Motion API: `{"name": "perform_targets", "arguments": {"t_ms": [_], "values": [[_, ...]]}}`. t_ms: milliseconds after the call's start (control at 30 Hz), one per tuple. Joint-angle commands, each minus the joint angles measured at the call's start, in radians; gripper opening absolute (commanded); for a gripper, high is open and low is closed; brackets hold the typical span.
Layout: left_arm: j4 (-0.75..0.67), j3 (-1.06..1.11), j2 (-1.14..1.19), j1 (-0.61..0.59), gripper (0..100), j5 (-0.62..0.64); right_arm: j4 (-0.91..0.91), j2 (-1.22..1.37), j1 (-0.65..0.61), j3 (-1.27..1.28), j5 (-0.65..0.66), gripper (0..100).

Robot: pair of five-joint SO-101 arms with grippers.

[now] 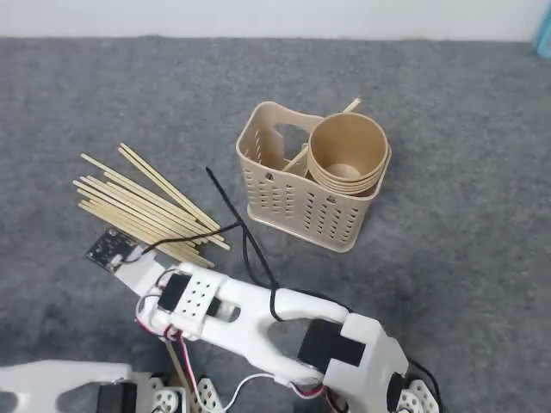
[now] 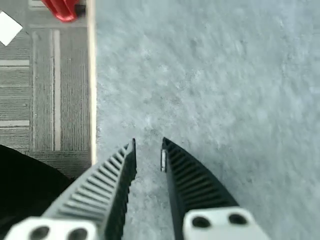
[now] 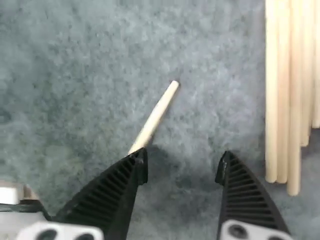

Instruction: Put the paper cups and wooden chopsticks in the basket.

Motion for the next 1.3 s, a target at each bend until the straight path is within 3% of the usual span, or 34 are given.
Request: {"name": "perform_targets", "arguments": {"t_ms": [0,133,533,633,767,1033,1267], "values": [[0.005,-0.065,0.005,-0.006,8,0.018,0.116,-0.016,-0.012,-0.166,-0.006,22.3],[0.005,-0.068,0.021,-0.006,8,0.018,0.2,-0.002,-0.013,-0.253,-0.009,22.3],[0.005,-0.09,0.02,-0.015,8,0.018,0.104,0.197,-0.021,-0.281,-0.006,22.3],[0.005,-0.09,0.018,-0.015,8,0.018,0.157,0.219,-0.022,-0.325,-0.006,19.0],[0.005,-0.091,0.017,-0.015,8,0.018,0.211,0.24,-0.012,-0.368,-0.005,0.6],[0.015,-0.088,0.018,-0.006,8,0.018,0.44,0.24,0.027,-0.499,-0.005,0.8],[0.149,-0.151,0.014,0.04,8,0.018,0.564,0.191,0.028,-0.559,0.068,0.8]]}}
